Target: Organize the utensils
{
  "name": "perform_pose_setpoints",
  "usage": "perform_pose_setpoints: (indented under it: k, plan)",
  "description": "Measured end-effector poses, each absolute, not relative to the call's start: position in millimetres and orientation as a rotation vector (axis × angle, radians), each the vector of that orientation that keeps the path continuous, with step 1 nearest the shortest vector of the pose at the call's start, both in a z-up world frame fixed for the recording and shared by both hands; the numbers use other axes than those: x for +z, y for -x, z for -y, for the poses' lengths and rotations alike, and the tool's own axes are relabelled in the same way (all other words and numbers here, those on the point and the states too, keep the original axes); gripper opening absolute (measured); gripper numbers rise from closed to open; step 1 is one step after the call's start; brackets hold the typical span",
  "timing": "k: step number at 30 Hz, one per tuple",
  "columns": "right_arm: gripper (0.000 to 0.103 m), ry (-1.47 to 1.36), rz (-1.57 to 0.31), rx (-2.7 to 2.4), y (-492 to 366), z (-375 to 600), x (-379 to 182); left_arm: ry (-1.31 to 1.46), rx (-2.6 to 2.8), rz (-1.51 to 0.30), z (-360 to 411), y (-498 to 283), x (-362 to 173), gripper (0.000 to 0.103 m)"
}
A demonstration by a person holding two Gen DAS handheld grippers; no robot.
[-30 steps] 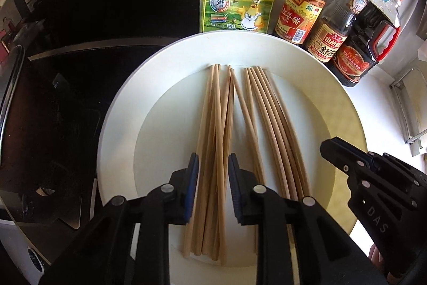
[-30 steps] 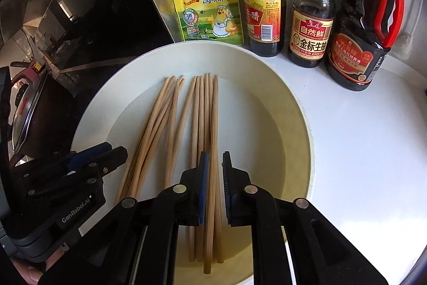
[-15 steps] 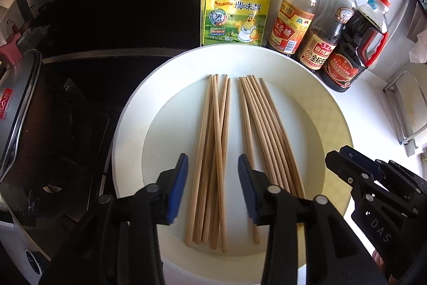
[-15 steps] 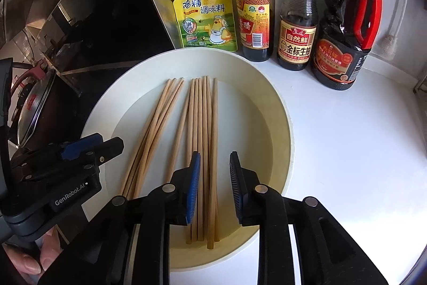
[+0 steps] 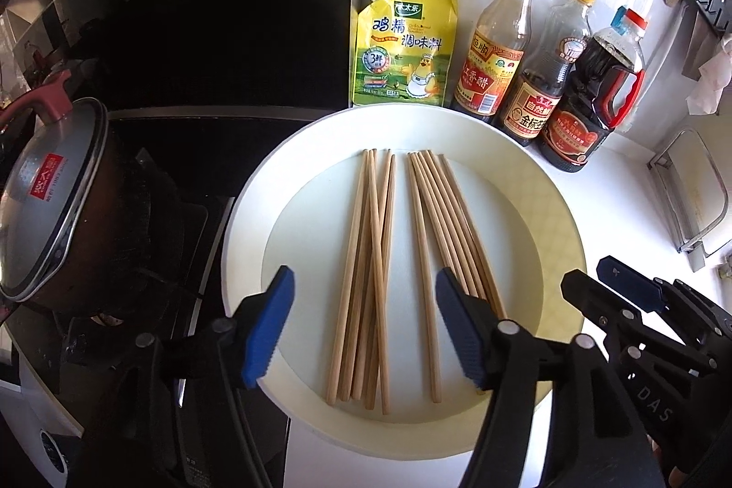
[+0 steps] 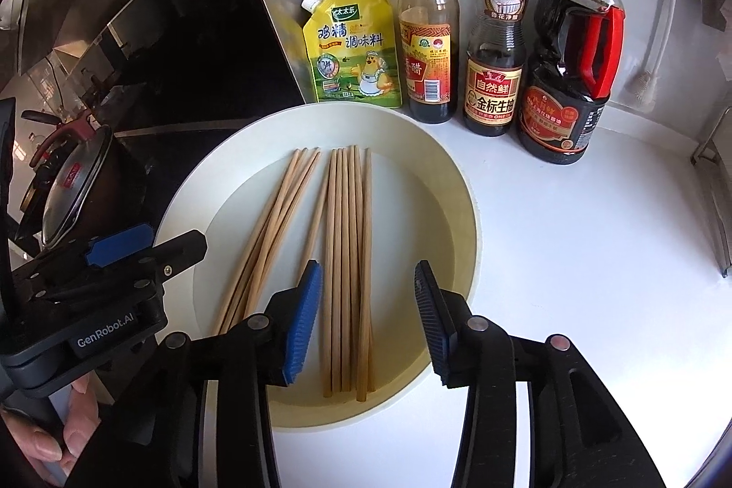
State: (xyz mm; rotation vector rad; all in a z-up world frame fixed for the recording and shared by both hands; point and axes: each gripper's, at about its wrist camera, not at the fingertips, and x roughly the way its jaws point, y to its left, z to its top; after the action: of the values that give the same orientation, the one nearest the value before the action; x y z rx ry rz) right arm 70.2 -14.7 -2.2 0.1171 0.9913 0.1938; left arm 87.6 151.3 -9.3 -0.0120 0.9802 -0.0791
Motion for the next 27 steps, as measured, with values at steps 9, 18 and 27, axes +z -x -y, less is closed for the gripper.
perform_pose_setpoints:
  k: [9, 18, 27]
  plan:
    - [0.054, -0.092, -0.964, 0.176, -60, 15, 6, 0.023, -0.052, -0.949, -158, -77, -1, 0.081]
    - [0.062, -0.081, -0.939, 0.157, -54, 15, 12, 0.014, -0.041, -0.913, -160, -69, 8, 0.085]
    - [0.064, -0.081, -0.929, 0.151, -51, 17, 13, 0.009, -0.026, -0.902, -161, -65, 13, 0.091]
